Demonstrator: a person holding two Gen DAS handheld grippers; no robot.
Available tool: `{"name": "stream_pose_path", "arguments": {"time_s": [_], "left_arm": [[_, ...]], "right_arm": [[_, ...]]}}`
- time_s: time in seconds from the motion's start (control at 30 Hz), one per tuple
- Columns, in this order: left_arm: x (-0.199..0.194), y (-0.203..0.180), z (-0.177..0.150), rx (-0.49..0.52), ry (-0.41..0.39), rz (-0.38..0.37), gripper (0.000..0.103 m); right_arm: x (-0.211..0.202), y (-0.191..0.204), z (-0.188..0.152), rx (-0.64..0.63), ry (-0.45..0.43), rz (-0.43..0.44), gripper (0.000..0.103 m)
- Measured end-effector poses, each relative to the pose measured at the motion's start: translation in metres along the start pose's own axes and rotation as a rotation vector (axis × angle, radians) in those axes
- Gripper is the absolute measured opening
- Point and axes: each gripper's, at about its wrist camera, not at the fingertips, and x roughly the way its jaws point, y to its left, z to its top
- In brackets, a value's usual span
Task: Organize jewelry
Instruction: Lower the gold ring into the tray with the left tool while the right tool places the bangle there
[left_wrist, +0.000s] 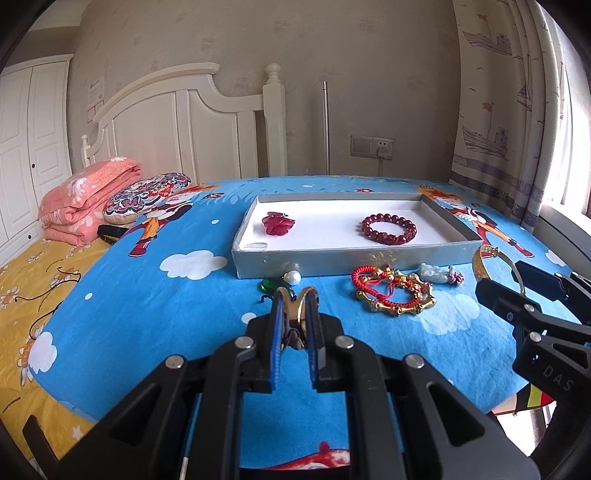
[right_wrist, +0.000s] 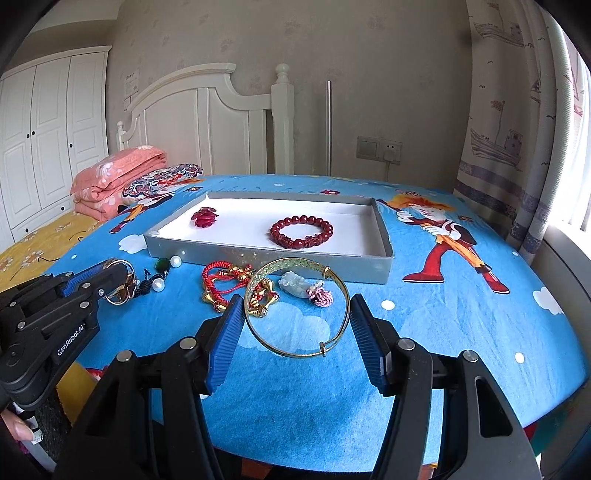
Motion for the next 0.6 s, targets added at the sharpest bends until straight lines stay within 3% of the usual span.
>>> {"name": "stream_pose_path", "arguments": {"time_s": [0.23,0.43,0.6], "left_arm": [[0.01,0.0,0.016,-0.012,0.012,-0.026,0.012],[0.033,-0.005,0.053,0.005,0.003,-0.029,0.012],[0.069,-0.002,0.084,-0.005,0.053,-0.04,0.012]], "right_arm": [[0.011,-0.004,0.02,0.008,-0.004,0.001,0.056],[0.031,-0.009,0.051,0.0,-0.012,-0.013,0.056],[0.058,-0.019,0.075,0.0,0.011,-0.016,0.056]]}}
